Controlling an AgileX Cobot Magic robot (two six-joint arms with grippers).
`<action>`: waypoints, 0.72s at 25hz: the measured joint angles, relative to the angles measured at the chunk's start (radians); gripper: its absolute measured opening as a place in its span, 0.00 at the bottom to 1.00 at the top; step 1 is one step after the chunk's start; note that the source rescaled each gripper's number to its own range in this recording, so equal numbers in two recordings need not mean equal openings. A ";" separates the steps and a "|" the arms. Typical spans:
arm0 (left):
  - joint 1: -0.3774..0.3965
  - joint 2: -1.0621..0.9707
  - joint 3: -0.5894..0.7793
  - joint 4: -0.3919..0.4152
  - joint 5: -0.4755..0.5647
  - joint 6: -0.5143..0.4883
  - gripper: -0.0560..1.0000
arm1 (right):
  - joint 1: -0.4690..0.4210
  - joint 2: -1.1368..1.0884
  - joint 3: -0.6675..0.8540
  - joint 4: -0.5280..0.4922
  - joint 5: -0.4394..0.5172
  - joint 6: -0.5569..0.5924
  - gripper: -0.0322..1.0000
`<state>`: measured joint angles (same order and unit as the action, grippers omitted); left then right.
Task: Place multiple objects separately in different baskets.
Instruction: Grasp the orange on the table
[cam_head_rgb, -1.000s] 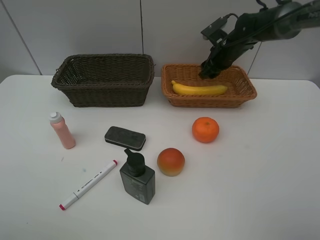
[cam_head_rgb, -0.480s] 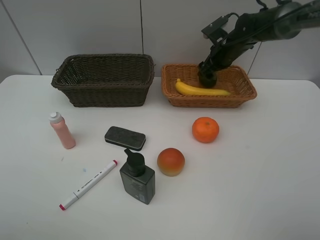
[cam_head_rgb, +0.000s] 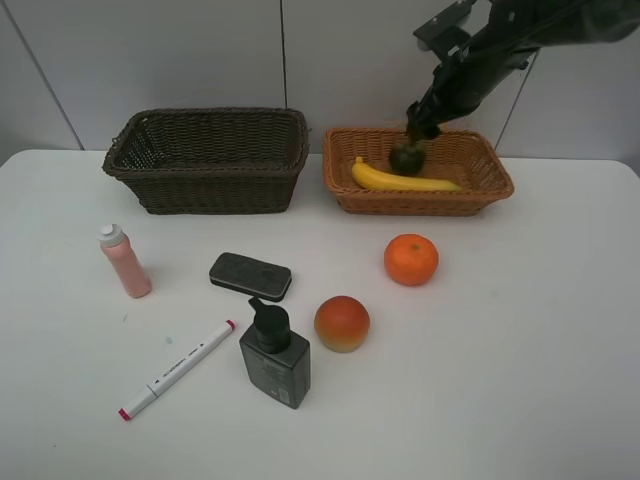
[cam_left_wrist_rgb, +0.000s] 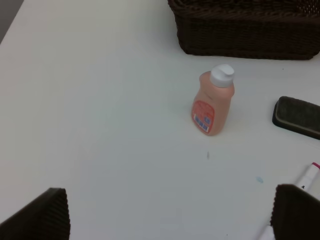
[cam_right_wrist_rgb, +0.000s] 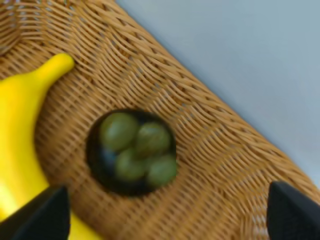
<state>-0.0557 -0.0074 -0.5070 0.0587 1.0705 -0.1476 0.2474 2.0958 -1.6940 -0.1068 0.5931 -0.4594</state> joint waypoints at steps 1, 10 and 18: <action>0.000 0.000 0.000 0.000 0.000 0.000 1.00 | 0.000 -0.026 0.000 0.005 0.034 0.000 1.00; 0.000 0.000 0.000 0.000 0.000 0.000 1.00 | 0.000 -0.251 0.000 0.054 0.392 0.000 1.00; 0.000 0.000 0.000 0.000 0.000 0.000 1.00 | 0.000 -0.309 0.007 0.150 0.618 0.003 1.00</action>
<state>-0.0557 -0.0074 -0.5070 0.0587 1.0705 -0.1476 0.2474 1.7872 -1.6868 0.0435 1.2106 -0.4564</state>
